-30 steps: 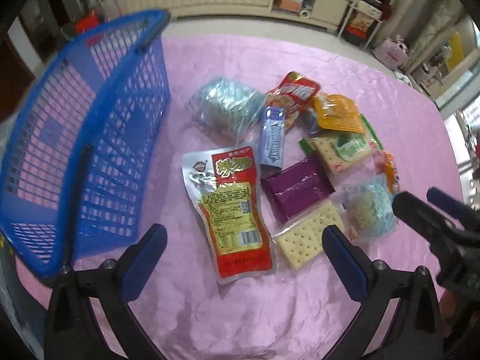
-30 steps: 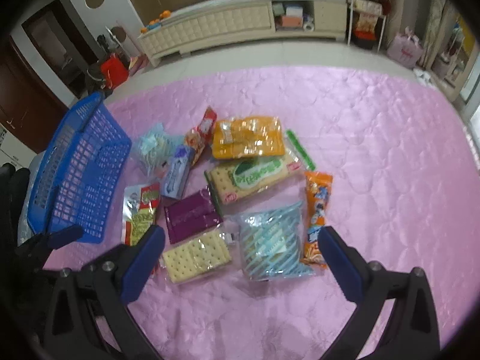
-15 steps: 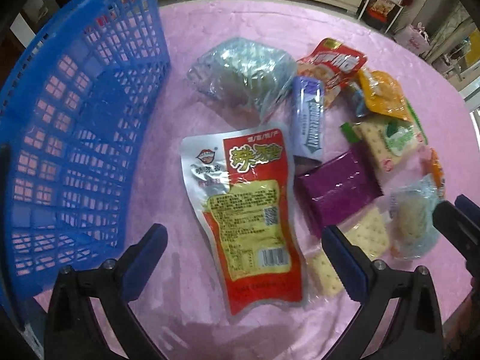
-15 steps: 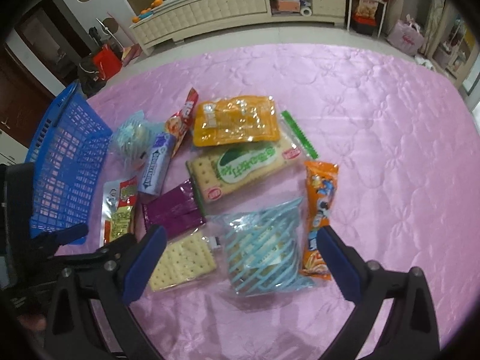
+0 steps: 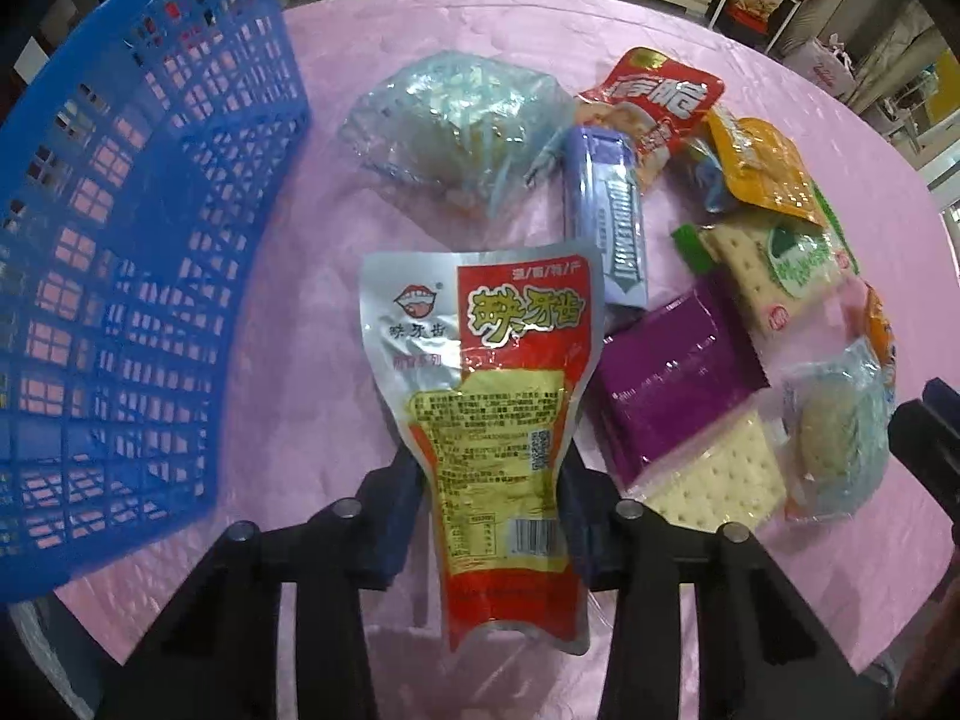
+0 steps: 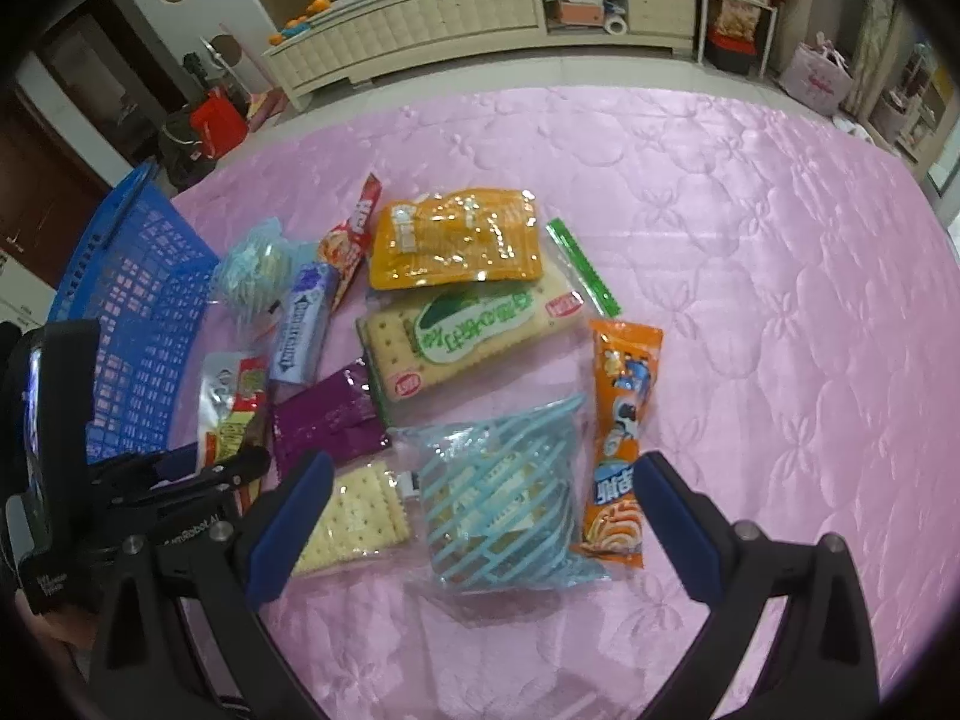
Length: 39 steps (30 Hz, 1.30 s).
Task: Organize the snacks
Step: 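Grasp the red-and-white spicy pouch with the left tool while the right tool grasps the blue-striped clear bag, then carry the pouch and the bag with both tools over the blue basket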
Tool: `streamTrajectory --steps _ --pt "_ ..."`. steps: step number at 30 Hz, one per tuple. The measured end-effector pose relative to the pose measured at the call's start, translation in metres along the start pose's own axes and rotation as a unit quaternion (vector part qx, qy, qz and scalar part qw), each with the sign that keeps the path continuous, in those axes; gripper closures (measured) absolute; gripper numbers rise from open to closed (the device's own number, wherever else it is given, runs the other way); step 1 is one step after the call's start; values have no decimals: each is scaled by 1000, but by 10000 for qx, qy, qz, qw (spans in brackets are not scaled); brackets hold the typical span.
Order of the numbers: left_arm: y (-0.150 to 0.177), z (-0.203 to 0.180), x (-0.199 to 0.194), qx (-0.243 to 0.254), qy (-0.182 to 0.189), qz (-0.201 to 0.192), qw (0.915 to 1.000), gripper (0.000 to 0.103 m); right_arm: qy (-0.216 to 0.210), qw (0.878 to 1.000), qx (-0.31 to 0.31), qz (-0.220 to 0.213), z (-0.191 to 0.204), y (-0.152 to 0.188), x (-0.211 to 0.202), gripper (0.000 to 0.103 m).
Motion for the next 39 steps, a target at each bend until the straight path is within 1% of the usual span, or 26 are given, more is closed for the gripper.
streamTrajectory --steps 1,5,7,8,9,11,12,13,14,15,16,18,20,21,22,23,25,26,28,30,31,32,34,37,39 --pt "3 -1 -2 21 58 -55 10000 65 -8 10000 -23 9 1 0 0 1" --pt "12 -9 -22 130 51 -315 9994 66 19 9995 -291 72 5 6 -3 1" --pt "14 -15 -32 173 285 -437 9985 66 83 9988 -485 76 8 10 -2 2" --pt "15 -18 -40 246 325 -561 9976 66 137 9987 -486 80 8 11 1 2" --pt "15 -19 -44 297 293 -629 9971 66 165 9987 -466 101 7 12 3 4" --pt "16 -22 -52 391 222 -755 9961 66 123 9989 -417 188 7 13 9 11" --pt "17 -23 -55 392 258 -757 9960 66 106 9989 -386 244 6 13 13 17" --pt "17 -23 -55 335 352 -706 9963 66 85 9989 -368 267 6 12 15 19" --pt "16 -23 -51 298 447 -667 9963 66 78 9988 -379 289 7 12 17 20" --pt "12 -29 -59 289 495 -662 9962 66 97 9985 -422 342 7 13 21 20" --pt "9 -34 -62 296 507 -677 9960 66 118 9981 -449 395 7 14 23 21" --pt "7 -34 -60 364 382 -722 9960 66 83 9975 -488 495 8 16 30 21" --pt "6 -33 -56 384 348 -704 9962 67 204 9969 -531 552 8 16 38 23" --pt "10 -43 -65 381 362 -691 9962 67 339 9961 -585 559 8 15 42 27" --pt "10 -45 -65 374 370 -675 9963 67 448 9954 -627 577 7 14 47 31" --pt "10 -45 -65 377 380 -666 9963 67 475 9952 -636 575 8 16 51 33" --pt "12 -47 -64 335 494 -642 9961 67 505 9951 -657 542 11 15 54 39" --pt "13 -48 -65 302 617 -648 9955 67 484 9952 -666 525 12 14 54 40" --pt "16 -49 -73 325 631 -756 9946 67 442 9960 -627 460 12 14 51 42" --pt "19 -49 -81 344 650 -848 9937 67 463 9967 -622 252 11 16 41 43" --pt "20 -49 -85 337 720 -876 9930 67 443 9973 -561 162 12 19 36 43" --pt "22 -48 -91 339 783 -908 9922 67 345 9982 -487 114 14 21 31 43" --pt "25 -42 -106 397 769 -1058 9906 67 211 9991 -369 92 19 24 21 43" --pt "30 -32 -126 441 786 -1213 9885 67 319 9986 -417 -47 32 29 3 43" --pt "34 -21 -142 464 807 -1314 9870 67 308 9983 -481 -110 45 32 -10 43"
Point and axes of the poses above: each gripper's, at about its wrist camera, not at the fingertips, and x roughly the way its jaws point, z to its left, y to its underside, the point moved 8 cm from there along x, roughly the way its jaws point, and after that the axes turned 12 degrees about x, right-handed, at the moved point
